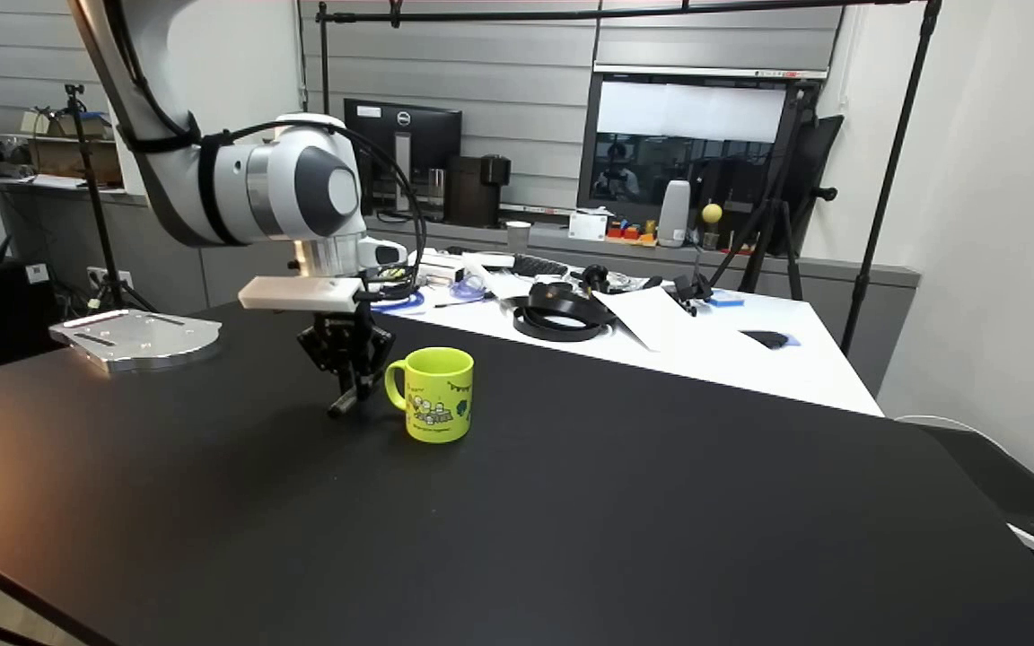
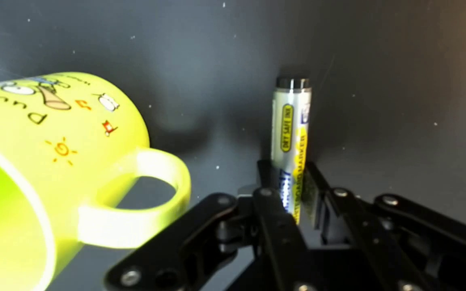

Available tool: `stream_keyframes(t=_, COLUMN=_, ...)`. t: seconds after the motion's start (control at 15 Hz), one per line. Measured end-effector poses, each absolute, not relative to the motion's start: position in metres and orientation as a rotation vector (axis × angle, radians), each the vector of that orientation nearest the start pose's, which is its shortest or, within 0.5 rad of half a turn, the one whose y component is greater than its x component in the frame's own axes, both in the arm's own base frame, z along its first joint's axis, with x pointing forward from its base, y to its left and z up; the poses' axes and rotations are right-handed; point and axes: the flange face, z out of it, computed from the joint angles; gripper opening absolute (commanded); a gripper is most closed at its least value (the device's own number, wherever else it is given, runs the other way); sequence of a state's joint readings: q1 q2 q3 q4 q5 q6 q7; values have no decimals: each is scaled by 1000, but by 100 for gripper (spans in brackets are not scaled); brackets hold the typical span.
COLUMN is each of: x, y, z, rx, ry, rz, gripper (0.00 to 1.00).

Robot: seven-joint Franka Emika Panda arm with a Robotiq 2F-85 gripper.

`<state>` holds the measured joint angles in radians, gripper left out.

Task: Put the marker inside the mug cup,take it out and put it back

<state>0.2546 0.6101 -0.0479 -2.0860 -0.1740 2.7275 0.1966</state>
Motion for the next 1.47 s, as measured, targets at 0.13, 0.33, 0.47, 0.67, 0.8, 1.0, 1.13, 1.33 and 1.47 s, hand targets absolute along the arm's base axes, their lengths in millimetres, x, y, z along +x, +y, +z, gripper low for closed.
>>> stream_keyframes(t=0.13, x=568, y=125, z=142, rx=-3223, ry=-284, rz=-82, gripper=5)
stream_keyframes(t=0.33, x=568, y=126, z=171, rx=-3239, ry=-265, rz=-3, gripper=5)
stream_keyframes(t=0.47, x=568, y=126, z=193, rx=-3238, ry=-229, rz=56, gripper=5)
stream_keyframes(t=0.67, x=568, y=117, z=224, rx=-3228, ry=-142, rz=146, gripper=5)
stream_keyframes(t=0.8, x=570, y=104, z=236, rx=-3209, ry=-56, rz=220, gripper=5)
stream_keyframes(t=1.0, x=577, y=76, z=247, rx=-3171, ry=86, rz=308, gripper=5)
stream_keyframes(t=1.13, x=582, y=56, z=253, rx=-3125, ry=194, rz=350, gripper=5)
stream_keyframes(t=1.33, x=586, y=33, z=260, rx=-3031, ry=328, rz=410, gripper=21)
stream_keyframes(t=1.47, x=587, y=29, z=261, rx=-3015, ry=348, rz=416, gripper=5)
